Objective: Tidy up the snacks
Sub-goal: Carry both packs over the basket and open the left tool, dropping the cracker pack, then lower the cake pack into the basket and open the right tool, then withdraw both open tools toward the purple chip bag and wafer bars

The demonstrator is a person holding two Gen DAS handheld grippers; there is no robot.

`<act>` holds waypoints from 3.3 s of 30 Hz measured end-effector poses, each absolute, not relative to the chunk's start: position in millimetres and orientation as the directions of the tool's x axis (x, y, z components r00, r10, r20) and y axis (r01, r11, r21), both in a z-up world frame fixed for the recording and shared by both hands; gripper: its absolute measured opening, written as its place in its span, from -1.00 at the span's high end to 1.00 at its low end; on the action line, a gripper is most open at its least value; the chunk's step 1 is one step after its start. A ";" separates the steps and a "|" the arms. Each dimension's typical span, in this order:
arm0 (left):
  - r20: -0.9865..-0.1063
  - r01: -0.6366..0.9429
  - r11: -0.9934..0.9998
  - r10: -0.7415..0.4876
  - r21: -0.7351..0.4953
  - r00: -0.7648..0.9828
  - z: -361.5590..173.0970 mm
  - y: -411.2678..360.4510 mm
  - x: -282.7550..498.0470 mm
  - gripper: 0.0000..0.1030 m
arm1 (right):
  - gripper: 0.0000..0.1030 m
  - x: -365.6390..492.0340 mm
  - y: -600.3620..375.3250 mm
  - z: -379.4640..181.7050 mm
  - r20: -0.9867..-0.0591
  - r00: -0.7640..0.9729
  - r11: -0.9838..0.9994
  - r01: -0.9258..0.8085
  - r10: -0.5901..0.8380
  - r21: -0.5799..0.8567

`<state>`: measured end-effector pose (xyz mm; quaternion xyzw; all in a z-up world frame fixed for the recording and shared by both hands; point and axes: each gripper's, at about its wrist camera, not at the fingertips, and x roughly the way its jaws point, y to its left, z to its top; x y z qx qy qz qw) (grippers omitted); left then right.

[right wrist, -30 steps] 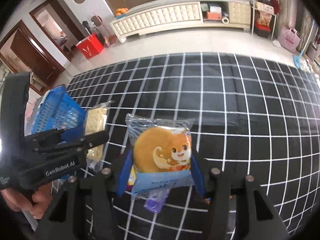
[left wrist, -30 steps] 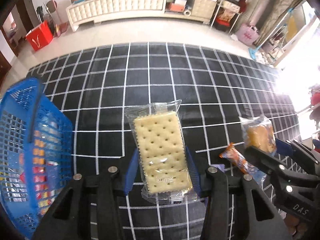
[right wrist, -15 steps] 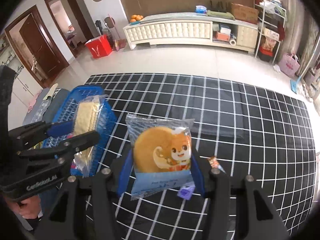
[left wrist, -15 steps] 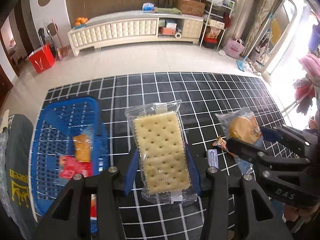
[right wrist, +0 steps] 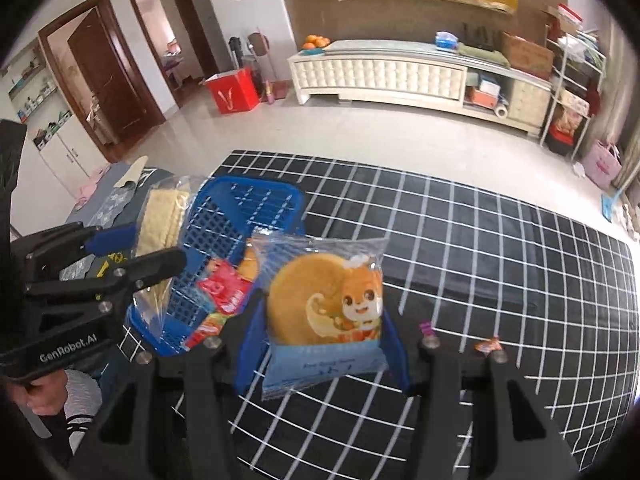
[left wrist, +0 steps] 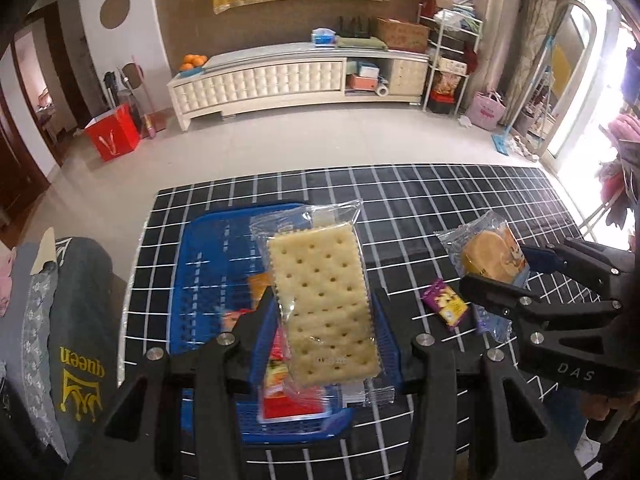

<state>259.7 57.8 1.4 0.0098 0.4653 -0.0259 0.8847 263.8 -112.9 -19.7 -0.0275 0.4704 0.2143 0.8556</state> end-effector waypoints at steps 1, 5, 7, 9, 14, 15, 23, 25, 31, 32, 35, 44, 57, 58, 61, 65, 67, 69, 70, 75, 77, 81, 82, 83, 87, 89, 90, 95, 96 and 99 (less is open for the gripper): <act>-0.824 0.049 0.999 -0.035 -0.008 0.565 2.6 63.3 256.5 0.16 | -0.13 265.4 -106.3 -21.2 -0.819 0.462 0.905 -0.398 0.340 0.152; -0.829 0.032 0.999 -0.029 -0.013 0.558 -3.9 83.0 259.9 0.16 | -0.13 270.3 -82.5 -27.5 -0.825 0.451 0.898 -0.416 0.341 0.144; -0.832 0.025 1.000 -0.027 -0.015 0.554 -6.9 89.8 262.5 0.16 | -0.13 272.7 -75.3 -31.4 -0.828 0.444 0.896 -0.421 0.341 0.143; -0.835 0.020 1.000 -0.030 -0.023 0.550 -12.3 99.3 266.1 0.16 | -0.13 277.6 -67.9 -36.6 -0.833 0.435 0.895 -0.421 0.342 0.148; -0.845 0.023 1.000 -0.020 -0.010 0.534 -27.8 109.8 281.5 0.16 | -0.13 290.0 -52.8 -51.6 -0.850 0.408 0.896 -0.419 0.332 0.149; -0.849 0.021 1.000 -0.017 -0.007 0.528 -32.5 112.4 286.4 0.16 | -0.13 290.6 -49.6 -52.8 -0.853 0.406 0.897 -0.418 0.328 0.146; -0.872 0.002 1.000 0.004 0.006 0.489 -58.5 128.6 319.1 0.12 | -0.13 299.2 -48.7 -62.0 -0.870 0.393 0.902 -0.414 0.298 0.123; -0.869 0.002 1.000 -0.002 -0.001 0.495 -58.6 131.3 321.9 0.06 | -0.13 299.6 -50.5 -62.0 -0.871 0.394 0.904 -0.411 0.293 0.118; -0.850 0.006 1.000 -0.007 -0.005 0.527 -51.4 136.7 319.1 -0.11 | -0.13 296.7 -49.4 -59.1 -0.871 0.395 0.904 -0.410 0.294 0.119; -0.849 -0.004 1.000 -0.002 -0.005 0.528 -50.1 138.4 318.0 -0.11 | -0.13 296.5 -48.8 -57.6 -0.870 0.395 0.903 -0.411 0.296 0.121; -0.848 -0.016 1.000 -0.011 -0.023 0.530 -46.1 143.0 313.5 -0.11 | -0.13 293.1 -46.8 -53.2 -0.866 0.399 0.900 -0.418 0.300 0.119; -0.828 -0.034 0.999 -0.003 -0.027 0.561 -24.6 159.8 285.0 -0.11 | -0.13 285.7 -23.6 -38.9 -0.853 0.413 0.885 -0.452 0.319 0.112; -0.819 -0.108 0.992 0.013 -0.060 0.573 -27.3 218.9 259.2 -0.11 | -0.13 299.8 40.7 -51.7 -0.867 0.384 0.850 -0.521 0.317 0.081; -0.821 -0.114 0.991 0.012 -0.065 0.571 -29.4 223.3 259.0 -0.11 | -0.13 303.2 46.3 -55.7 -0.871 0.377 0.848 -0.525 0.315 0.080; -0.829 -0.137 0.987 0.010 -0.081 0.559 -38.4 238.0 260.4 -0.11 | -0.13 311.6 58.8 -68.4 -0.885 0.352 0.844 -0.530 0.305 0.080; -0.836 -0.147 0.984 -0.008 -0.105 0.548 -48.8 253.0 264.0 -0.11 | -0.13 321.7 71.5 -84.8 -0.900 0.320 0.845 -0.527 0.296 0.091; -0.836 -0.151 0.983 -0.006 -0.107 0.548 -52.3 257.7 266.9 -0.11 | -0.13 328.0 79.8 -94.7 -0.910 0.315 0.847 -0.527 0.271 0.070; -0.838 -0.154 0.982 -0.011 -0.113 0.546 -56.7 261.6 269.9 -0.11 | -0.13 331.9 85.0 -100.9 -0.915 0.310 0.848 -0.526 0.258 0.061; -0.839 -0.155 0.981 -0.013 -0.116 0.545 -58.5 263.0 271.0 -0.11 | -0.13 334.8 87.3 -105.0 -0.919 0.302 0.849 -0.524 0.254 0.063; -0.847 -0.160 0.979 -0.022 -0.125 0.531 -69.9 266.4 276.7 -0.11 | -0.13 340.7 93.3 -114.5 -0.923 0.286 0.844 -0.531 0.259 0.072; -0.849 -0.164 0.978 -0.024 -0.130 0.529 -72.5 266.9 276.5 -0.11 | -0.14 341.9 94.0 -115.0 -0.921 0.290 0.844 -0.532 0.260 0.071; -0.852 -0.169 0.977 -0.023 -0.131 0.523 -71.6 265.8 271.8 -0.11 | -0.56 341.9 86.2 -109.2 -0.916 0.278 0.850 -0.515 0.289 0.112; -0.851 -0.166 0.978 -0.023 -0.129 0.525 -70.1 264.9 270.1 -0.11 | -0.62 339.1 83.3 -103.1 -0.909 0.292 0.846 -0.522 0.297 0.109; -0.849 -0.164 0.978 -0.020 -0.126 0.528 -68.2 263.6 268.6 -0.11 | -0.69 337.2 81.9 -98.3 -0.903 0.305 0.844 -0.526 0.302 0.105; -0.843 -0.160 0.979 -0.021 -0.126 0.537 -57.5 254.0 262.6 -0.11 | -0.70 327.3 64.0 -73.1 -0.877 0.340 0.846 -0.518 0.340 0.127; -0.837 -0.148 0.981 -0.022 -0.122 0.547 -50.6 245.6 259.2 -0.11 | -0.70 319.7 54.8 -61.7 -0.868 0.355 0.846 -0.518 0.346 0.125; -0.835 -0.143 0.983 -0.021 -0.118 0.550 -47.8 242.2 257.9 -0.11 | -0.70 315.5 49.7 -55.8 -0.864 0.365 0.846 -0.519 0.346 0.120; -0.820 -0.107 0.989 -0.019 -0.097 0.572 -26.4 214.0 249.1 -0.11 | -0.70 295.2 17.3 -27.0 -0.842 0.408 0.856 -0.504 0.353 0.114; -0.816 -0.097 0.991 -0.019 -0.092 0.578 -20.4 205.3 246.4 -0.11 | -0.70 293.4 11.7 -22.7 -0.838 0.417 0.860 -0.498 0.352 0.113; -0.804 -0.069 0.995 -0.022 -0.079 0.594 -7.4 184.4 239.3 -0.11 | -0.70 282.4 -8.1 -7.9 -0.823 0.441 0.866 -0.488 0.357 0.114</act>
